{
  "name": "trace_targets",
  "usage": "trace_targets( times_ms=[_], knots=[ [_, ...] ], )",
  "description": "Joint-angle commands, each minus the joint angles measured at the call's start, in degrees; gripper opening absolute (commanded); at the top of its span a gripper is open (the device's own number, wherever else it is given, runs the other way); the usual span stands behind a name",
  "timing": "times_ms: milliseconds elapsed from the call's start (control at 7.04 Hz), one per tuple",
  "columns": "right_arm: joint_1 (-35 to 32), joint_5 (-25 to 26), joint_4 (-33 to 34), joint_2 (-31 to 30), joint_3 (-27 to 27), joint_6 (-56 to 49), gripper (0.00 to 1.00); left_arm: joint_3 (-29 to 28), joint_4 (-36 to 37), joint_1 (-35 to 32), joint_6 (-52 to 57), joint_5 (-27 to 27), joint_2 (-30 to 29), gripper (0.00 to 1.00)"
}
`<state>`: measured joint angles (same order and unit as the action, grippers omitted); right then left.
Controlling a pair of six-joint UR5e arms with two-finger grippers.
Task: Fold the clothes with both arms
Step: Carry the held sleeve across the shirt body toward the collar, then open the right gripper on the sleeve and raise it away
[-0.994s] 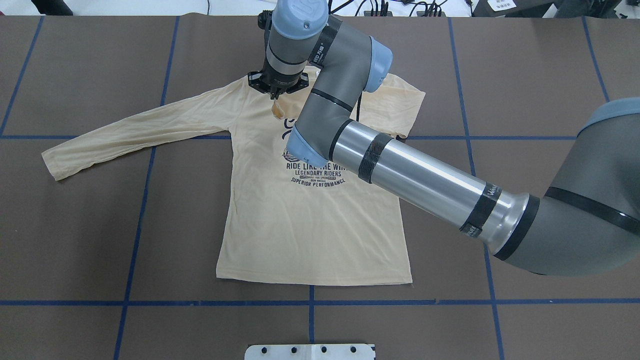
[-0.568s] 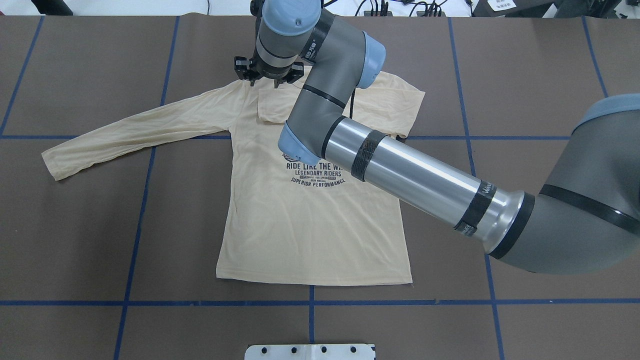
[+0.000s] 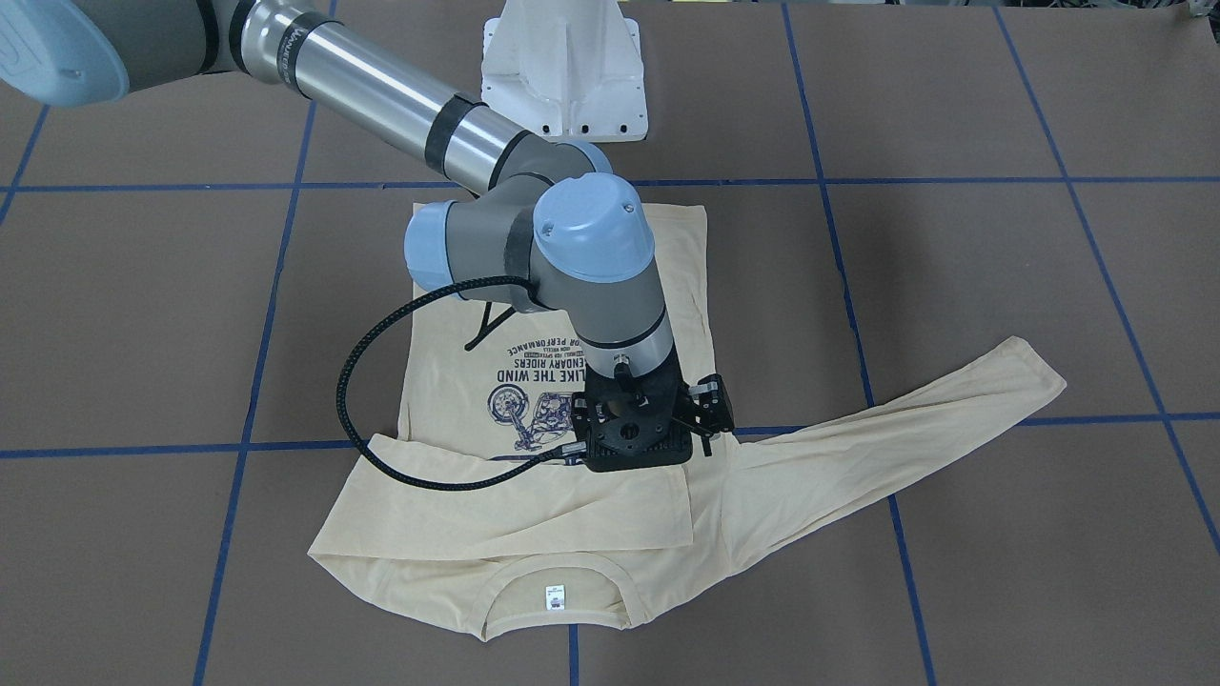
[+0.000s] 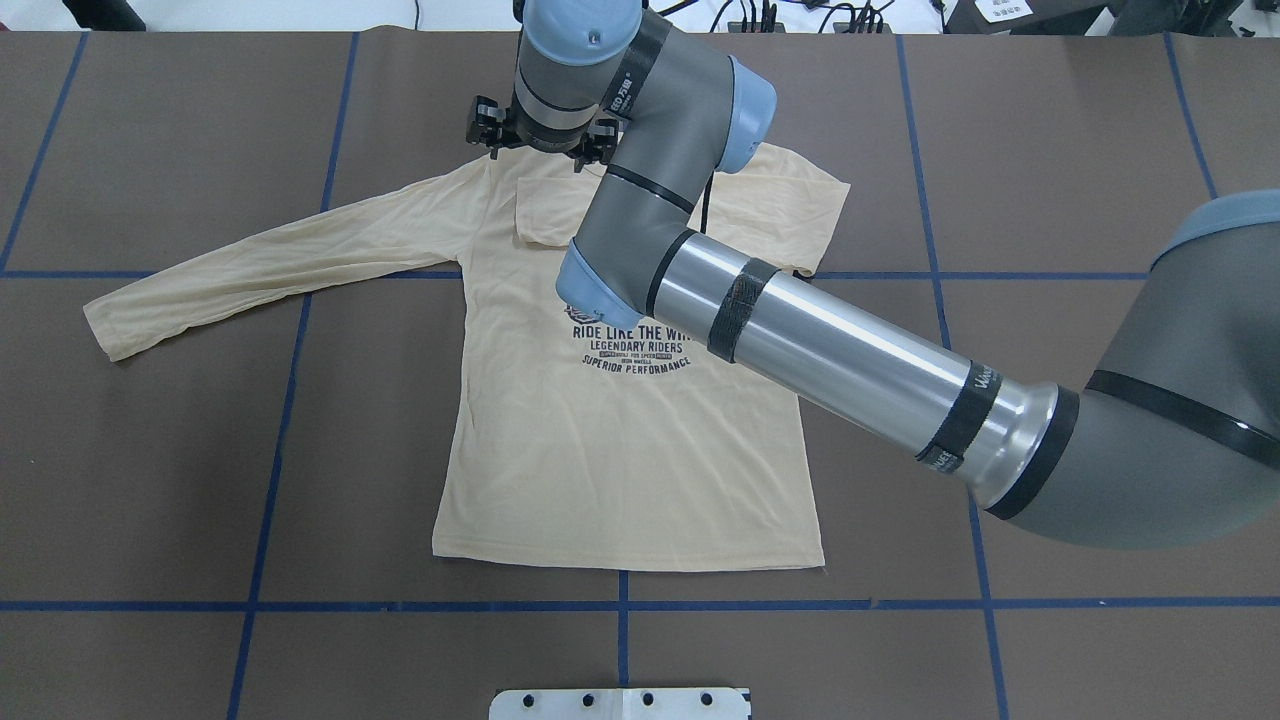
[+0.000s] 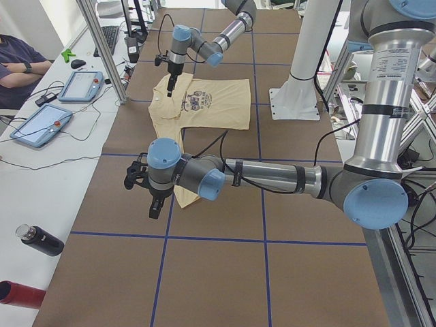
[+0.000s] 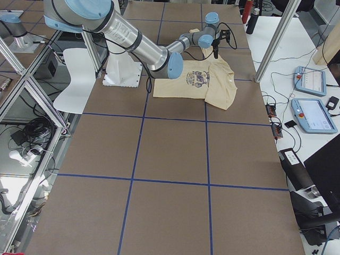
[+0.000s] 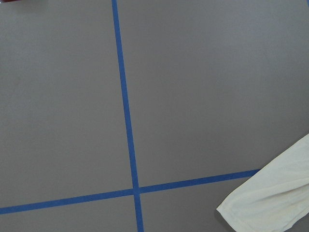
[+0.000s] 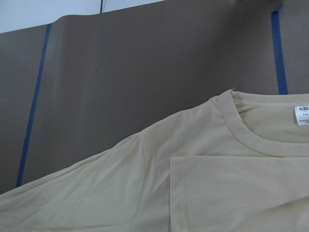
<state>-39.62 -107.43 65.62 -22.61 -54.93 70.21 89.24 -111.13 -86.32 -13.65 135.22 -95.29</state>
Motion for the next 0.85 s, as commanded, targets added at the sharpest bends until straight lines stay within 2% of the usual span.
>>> trace_targets(
  times_ms=[0,284,426,568,710],
  knots=[
    [-0.8,-0.7,14.6,-4.9,-10.2,-2.0,0.99,0.7,-4.5,5.2,-9.6,-3.8,-0.1,0.99],
    [-3.3,-1.9,23.7,-17.2,-25.4,-13.3,0.99,0.7,-11.9,11.8,-21.1,-9.0,0.6,0.99],
    [-6.8,-6.3,26.3,-24.8,-33.4,-19.2,0.99,0.7,-14.1,13.9,-25.1,-10.1,1.2,0.99],
    [-12.0,-12.5,29.3,-30.9,-39.5,-25.2,1.0,0.6,-15.4,17.5,-28.7,-15.0,1.6,0.99],
    [-15.4,-14.6,32.8,-34.5,-43.3,-32.0,1.0,0.1,-17.0,19.6,-31.0,-17.0,2.2,0.99]
  ],
)
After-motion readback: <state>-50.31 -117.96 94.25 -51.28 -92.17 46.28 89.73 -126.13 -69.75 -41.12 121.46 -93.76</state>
